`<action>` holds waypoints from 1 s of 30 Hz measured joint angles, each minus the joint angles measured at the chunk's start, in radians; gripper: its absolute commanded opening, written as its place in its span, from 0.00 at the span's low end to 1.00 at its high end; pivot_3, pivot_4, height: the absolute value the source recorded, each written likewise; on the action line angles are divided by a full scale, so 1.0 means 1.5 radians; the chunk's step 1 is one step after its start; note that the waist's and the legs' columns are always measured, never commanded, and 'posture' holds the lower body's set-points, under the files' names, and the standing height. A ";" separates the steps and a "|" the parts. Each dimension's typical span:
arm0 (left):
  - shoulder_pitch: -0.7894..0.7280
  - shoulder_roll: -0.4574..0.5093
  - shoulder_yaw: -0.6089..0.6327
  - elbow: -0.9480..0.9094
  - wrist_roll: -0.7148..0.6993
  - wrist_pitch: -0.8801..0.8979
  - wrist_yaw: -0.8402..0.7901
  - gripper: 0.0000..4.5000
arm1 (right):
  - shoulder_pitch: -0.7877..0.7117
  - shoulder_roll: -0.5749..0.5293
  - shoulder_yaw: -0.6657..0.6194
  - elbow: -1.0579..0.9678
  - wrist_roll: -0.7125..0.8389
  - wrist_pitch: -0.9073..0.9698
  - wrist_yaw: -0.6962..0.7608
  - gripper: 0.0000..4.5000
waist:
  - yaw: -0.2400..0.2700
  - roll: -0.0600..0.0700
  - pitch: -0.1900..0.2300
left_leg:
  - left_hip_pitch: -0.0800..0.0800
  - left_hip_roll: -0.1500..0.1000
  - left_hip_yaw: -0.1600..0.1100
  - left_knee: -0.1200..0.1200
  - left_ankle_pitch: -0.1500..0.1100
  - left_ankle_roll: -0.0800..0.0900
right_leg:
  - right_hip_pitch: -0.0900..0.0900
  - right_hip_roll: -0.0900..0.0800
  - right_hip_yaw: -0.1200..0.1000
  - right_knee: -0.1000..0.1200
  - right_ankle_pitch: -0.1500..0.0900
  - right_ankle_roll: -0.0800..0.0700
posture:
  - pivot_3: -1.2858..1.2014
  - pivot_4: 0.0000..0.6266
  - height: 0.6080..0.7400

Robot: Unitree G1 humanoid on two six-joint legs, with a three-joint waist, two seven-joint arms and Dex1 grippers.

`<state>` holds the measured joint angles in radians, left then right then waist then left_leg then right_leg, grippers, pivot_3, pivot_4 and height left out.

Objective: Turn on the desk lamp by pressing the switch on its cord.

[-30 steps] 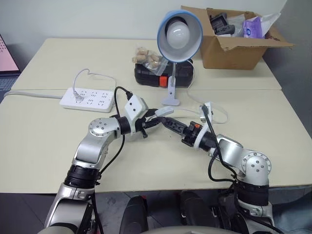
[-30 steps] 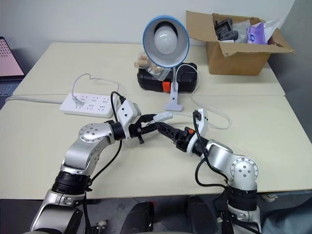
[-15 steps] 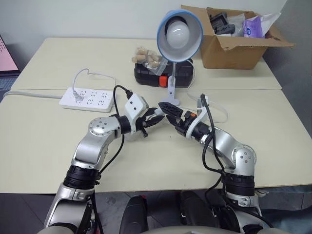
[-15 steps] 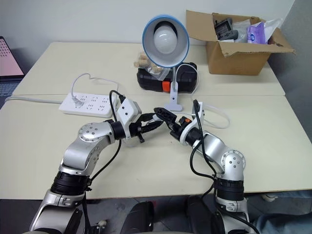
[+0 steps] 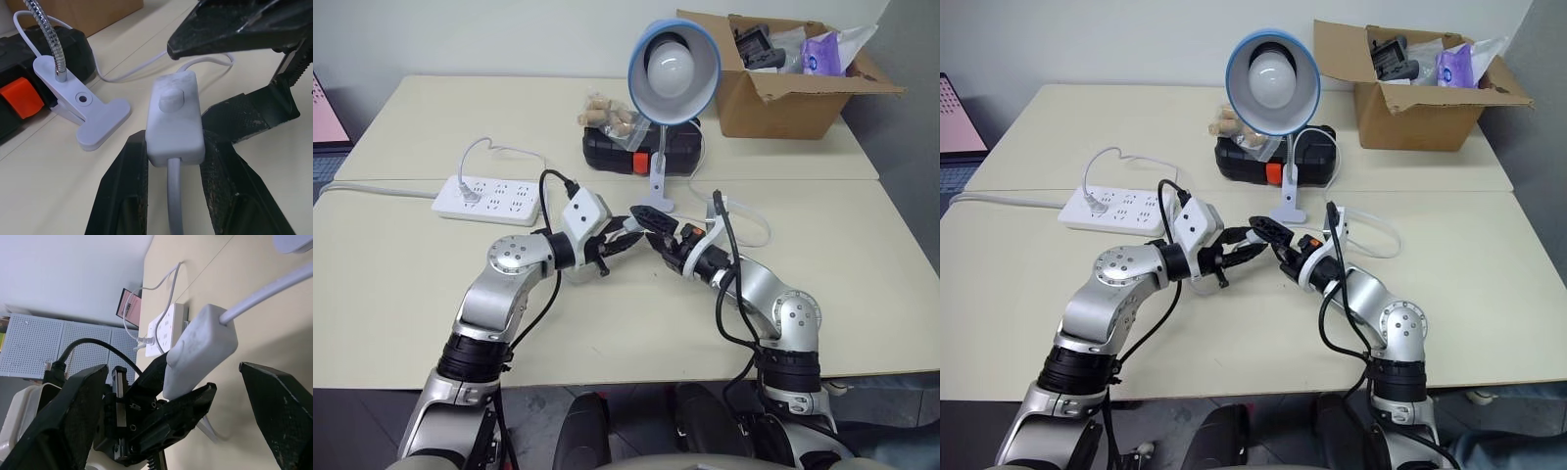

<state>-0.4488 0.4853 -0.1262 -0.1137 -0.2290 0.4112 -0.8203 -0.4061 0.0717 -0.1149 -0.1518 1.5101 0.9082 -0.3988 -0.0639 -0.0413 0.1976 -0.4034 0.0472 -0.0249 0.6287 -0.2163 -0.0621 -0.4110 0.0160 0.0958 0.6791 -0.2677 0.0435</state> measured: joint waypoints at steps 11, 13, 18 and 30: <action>0.002 0.003 -0.001 -0.004 -0.001 -0.001 -0.001 0.25 | 0.001 -0.005 0.008 0.005 -0.001 -0.003 -0.002 0.29 | 0.000 0.000 0.000 | 0.000 0.000 0.000 0.000 0.000 0.000 | 0.000 0.000 0.000 0.000 0.000 0.000 | 0.52 0.24 1.00; 0.002 0.004 0.000 -0.005 -0.001 -0.001 -0.001 0.25 | 0.001 -0.009 0.011 0.008 -0.002 -0.002 -0.001 0.18 | 0.000 0.000 0.000 | 0.000 0.000 0.000 0.000 0.000 0.000 | 0.000 0.000 0.000 0.000 0.000 0.000 | 0.52 0.24 1.00; 0.003 0.010 0.000 -0.005 0.002 0.000 0.002 0.25 | 0.001 -0.007 0.018 0.007 0.000 0.000 0.000 0.09 | -0.001 0.000 0.000 | -0.001 0.000 0.000 0.000 0.000 0.000 | -0.001 0.000 0.000 0.000 0.000 0.000 | 0.52 0.24 1.00; 0.003 0.010 -0.001 -0.005 0.002 0.000 0.001 0.25 | 0.001 -0.010 0.015 0.007 -0.001 -0.003 0.004 0.31 | -0.001 0.000 0.000 | -0.008 0.000 0.000 0.000 0.000 0.000 | -0.007 0.000 0.000 0.000 0.000 0.000 | 0.52 0.24 1.00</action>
<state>-0.4444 0.5003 -0.1272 -0.1207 -0.2260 0.4118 -0.8192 -0.4052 0.0567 -0.0917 -0.1406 1.5091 0.9036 -0.3929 -0.0648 -0.0412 0.1977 -0.4153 0.0473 -0.0255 0.6290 -0.2163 -0.0621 -0.4221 0.0160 0.0951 0.6795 -0.2676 0.0434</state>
